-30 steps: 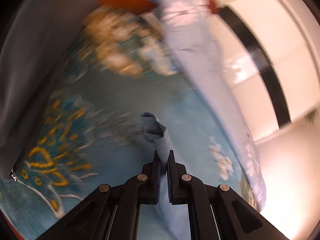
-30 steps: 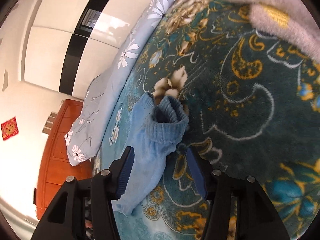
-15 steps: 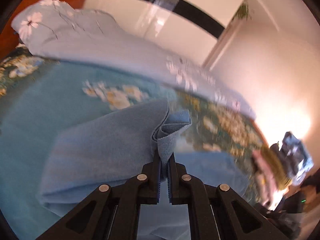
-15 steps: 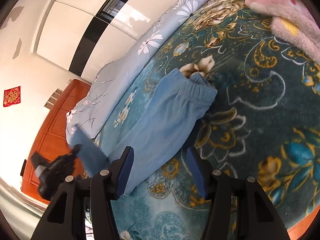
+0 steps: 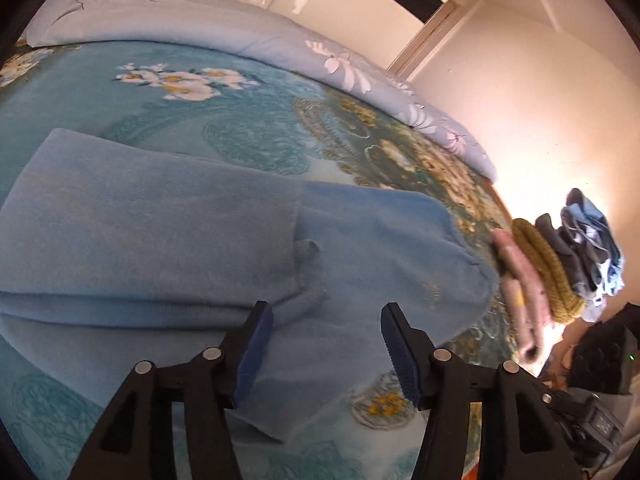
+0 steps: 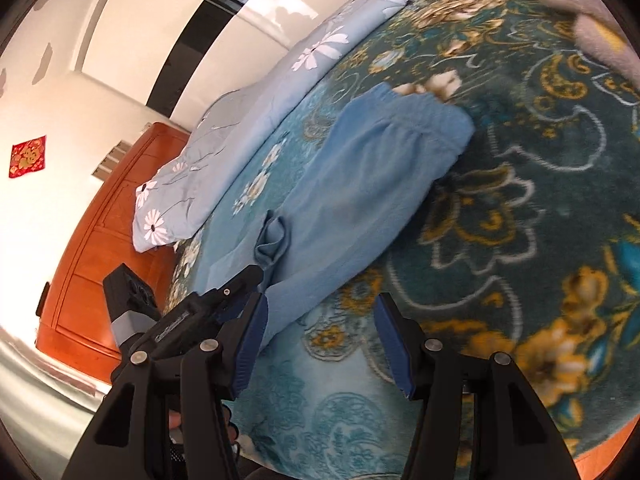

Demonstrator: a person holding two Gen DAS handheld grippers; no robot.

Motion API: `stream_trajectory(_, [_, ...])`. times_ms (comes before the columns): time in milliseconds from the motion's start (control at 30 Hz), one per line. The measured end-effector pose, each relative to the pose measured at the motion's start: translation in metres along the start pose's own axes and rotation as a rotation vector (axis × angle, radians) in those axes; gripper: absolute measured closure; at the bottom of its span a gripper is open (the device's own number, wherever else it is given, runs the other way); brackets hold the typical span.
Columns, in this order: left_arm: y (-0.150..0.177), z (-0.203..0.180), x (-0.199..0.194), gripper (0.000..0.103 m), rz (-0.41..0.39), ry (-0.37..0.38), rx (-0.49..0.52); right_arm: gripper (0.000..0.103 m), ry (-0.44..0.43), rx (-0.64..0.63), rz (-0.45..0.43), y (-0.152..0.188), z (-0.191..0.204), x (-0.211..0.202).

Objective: Fold clothes

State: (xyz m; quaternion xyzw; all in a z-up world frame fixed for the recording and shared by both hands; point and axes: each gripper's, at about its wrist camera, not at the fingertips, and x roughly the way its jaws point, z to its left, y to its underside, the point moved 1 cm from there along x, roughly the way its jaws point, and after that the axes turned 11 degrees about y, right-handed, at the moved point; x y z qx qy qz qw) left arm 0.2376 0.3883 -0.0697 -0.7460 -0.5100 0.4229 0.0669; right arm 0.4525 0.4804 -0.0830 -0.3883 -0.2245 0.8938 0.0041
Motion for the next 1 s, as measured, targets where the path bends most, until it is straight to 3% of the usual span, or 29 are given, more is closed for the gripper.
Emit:
stream_trajectory(133, [0.001, 0.018, -0.042, 0.042, -0.149, -0.055, -0.059, 0.046, -0.027, -0.037, 0.008, -0.003, 0.017, 0.008])
stream_trajectory(200, [0.002, 0.044, -0.072, 0.04, -0.247, -0.123, -0.144, 0.046, -0.039, -0.076, 0.012, -0.007, 0.032, 0.014])
stream_trajectory(300, [0.006, 0.093, -0.105, 0.038, -0.301, -0.229, -0.29, 0.046, -0.054, -0.132, 0.05, -0.012, 0.057, 0.036])
stream_trajectory(367, [0.015, 0.125, -0.121, 0.038, -0.311, -0.21, -0.398, 0.046, -0.056, -0.152, 0.093, -0.016, 0.072, 0.058])
stream_trajectory(467, [0.029, 0.149, -0.14, 0.038, -0.346, -0.191, -0.479, 0.046, -0.034, -0.174, 0.139, -0.015, 0.09, 0.09])
stream_trajectory(600, [0.032, 0.152, -0.144, 0.038, -0.341, -0.168, -0.471, 0.046, 0.027, -0.153, 0.175, -0.011, 0.098, 0.123])
stream_trajectory(667, [0.034, 0.153, -0.146, 0.038, -0.338, -0.156, -0.467, 0.046, -0.01, -0.134, 0.166, -0.011, 0.103, 0.126])
stream_trajectory(733, [0.035, 0.154, -0.148, 0.037, -0.335, -0.144, -0.463, 0.057, -0.049, -0.116, 0.157, -0.012, 0.108, 0.128])
stream_trajectory(767, [0.036, 0.155, -0.149, 0.037, -0.334, -0.139, -0.461, 0.081, -0.046, -0.114, 0.148, -0.013, 0.11, 0.128])
stream_trajectory(800, [0.036, 0.156, -0.15, 0.037, -0.333, -0.133, -0.459, 0.098, -0.023, -0.115, 0.143, -0.013, 0.112, 0.13])
stream_trajectory(1000, [0.037, 0.159, -0.155, 0.037, -0.35, -0.092, -0.464, 0.1, 0.072, -0.115, 0.054, -0.018, 0.099, 0.109])
